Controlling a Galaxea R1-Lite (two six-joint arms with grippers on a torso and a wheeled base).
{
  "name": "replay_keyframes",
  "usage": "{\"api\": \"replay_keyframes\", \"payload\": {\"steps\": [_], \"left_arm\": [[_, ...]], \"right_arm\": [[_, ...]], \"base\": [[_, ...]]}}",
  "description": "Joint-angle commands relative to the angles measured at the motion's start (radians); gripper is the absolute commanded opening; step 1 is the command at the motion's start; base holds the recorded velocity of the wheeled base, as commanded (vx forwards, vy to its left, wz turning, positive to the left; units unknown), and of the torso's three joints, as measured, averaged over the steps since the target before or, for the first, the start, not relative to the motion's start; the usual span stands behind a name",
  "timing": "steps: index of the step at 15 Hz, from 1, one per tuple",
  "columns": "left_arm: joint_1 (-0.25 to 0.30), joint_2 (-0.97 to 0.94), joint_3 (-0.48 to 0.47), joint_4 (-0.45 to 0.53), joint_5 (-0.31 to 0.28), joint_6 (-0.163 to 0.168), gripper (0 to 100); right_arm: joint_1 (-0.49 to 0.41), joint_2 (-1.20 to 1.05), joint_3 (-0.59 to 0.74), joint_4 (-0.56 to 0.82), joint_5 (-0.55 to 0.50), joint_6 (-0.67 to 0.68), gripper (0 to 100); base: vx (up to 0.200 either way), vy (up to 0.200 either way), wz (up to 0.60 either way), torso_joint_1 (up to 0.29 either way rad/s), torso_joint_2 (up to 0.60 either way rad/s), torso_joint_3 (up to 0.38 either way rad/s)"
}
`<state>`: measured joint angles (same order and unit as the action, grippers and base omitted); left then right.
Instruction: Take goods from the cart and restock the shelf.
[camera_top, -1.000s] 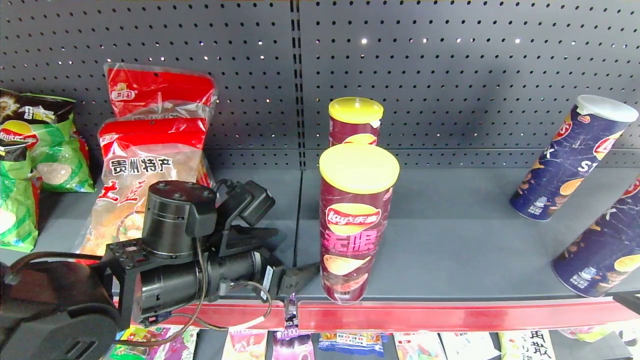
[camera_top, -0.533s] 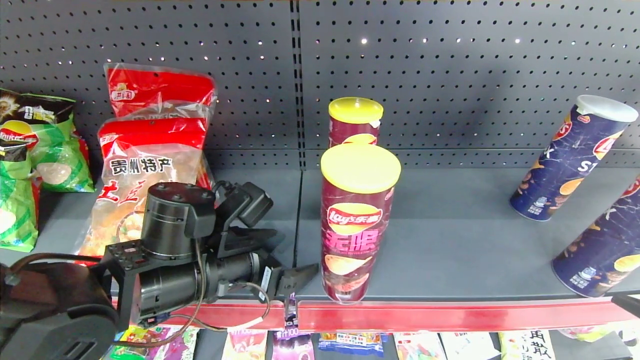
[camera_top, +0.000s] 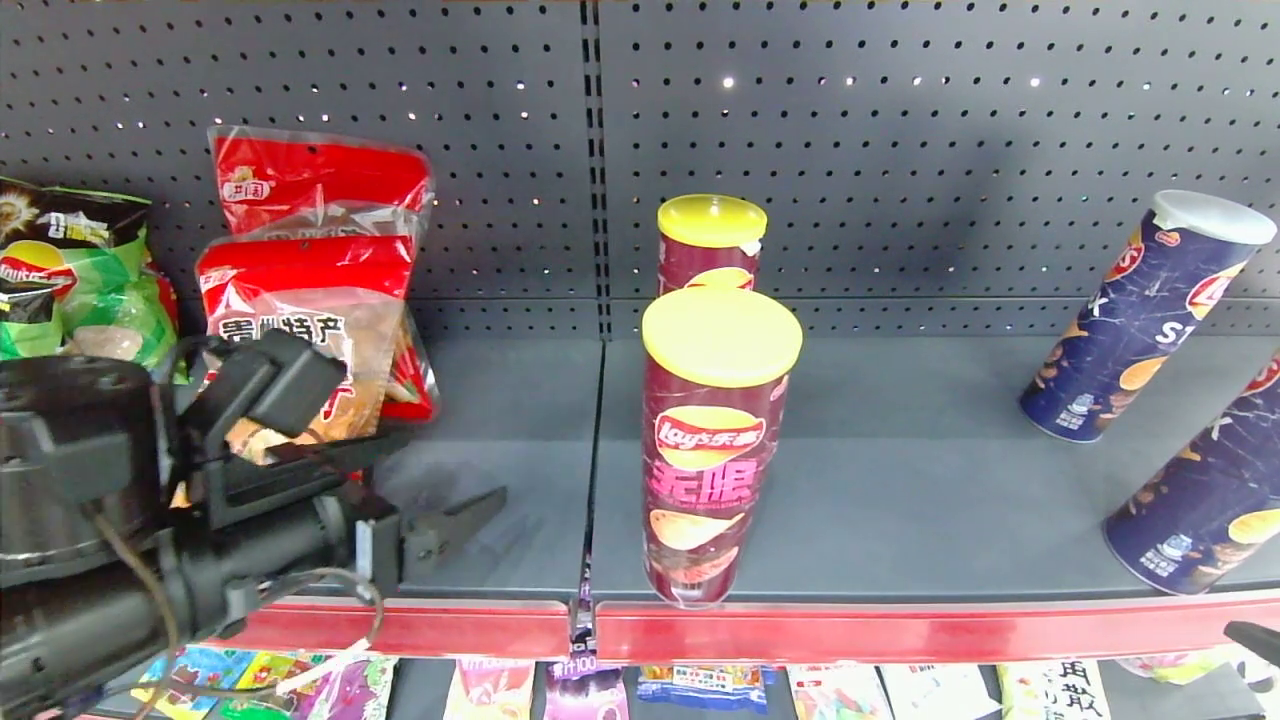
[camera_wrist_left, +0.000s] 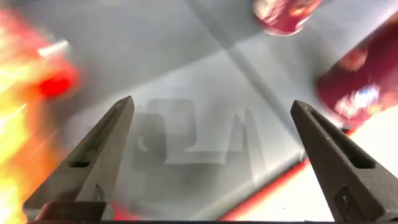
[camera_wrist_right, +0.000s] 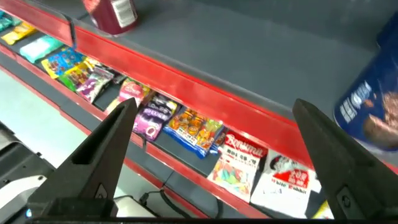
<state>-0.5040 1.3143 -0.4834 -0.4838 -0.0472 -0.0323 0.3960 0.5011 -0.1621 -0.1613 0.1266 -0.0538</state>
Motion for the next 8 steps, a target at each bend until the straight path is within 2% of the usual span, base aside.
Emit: {"api": "replay_keyframes", "payload": {"steps": [1, 2, 4, 5, 6, 7, 8], "left_arm": [[0.065, -0.397, 0.105, 0.228, 0.099, -0.024, 100], [0.099, -0.578, 0.105, 0.429, 0.153, -0.04, 100], [0.188, -0.843, 0.091, 0.749, 0.178, -0.061, 100], [0.213, -0.906, 0.089, 0.823, 0.178, -0.069, 100], [0.259, -1.041, 0.088, 0.972, 0.181, -0.107, 100], [0.286, -1.116, 0.085, 1.045, 0.185, -0.132, 100], [0.297, -1.135, 0.083, 1.062, 0.19, -0.135, 100]], "right_arm": [[-0.057, -0.042, 0.001, 0.034, 0.001, 0.0, 100], [-0.097, -0.073, 0.0, 0.071, -0.001, 0.0, 100], [-0.175, -0.131, -0.008, 0.152, -0.053, -0.001, 100], [-0.193, -0.147, -0.008, 0.177, -0.07, -0.001, 100], [-0.235, -0.191, -0.005, 0.229, -0.11, -0.001, 100], [-0.269, -0.248, 0.001, 0.272, -0.15, -0.003, 100], [-0.281, -0.271, 0.003, 0.293, -0.162, -0.004, 100]], "base": [[0.0, 0.0, 0.0, 0.0, 0.0, 0.0], [0.0, 0.0, 0.0, 0.0, 0.0, 0.0], [0.0, 0.0, 0.0, 0.0, 0.0, 0.0], [0.0, 0.0, 0.0, 0.0, 0.0, 0.0], [0.0, 0.0, 0.0, 0.0, 0.0, 0.0], [0.0, 0.0, 0.0, 0.0, 0.0, 0.0], [0.0, 0.0, 0.0, 0.0, 0.0, 0.0]]}}
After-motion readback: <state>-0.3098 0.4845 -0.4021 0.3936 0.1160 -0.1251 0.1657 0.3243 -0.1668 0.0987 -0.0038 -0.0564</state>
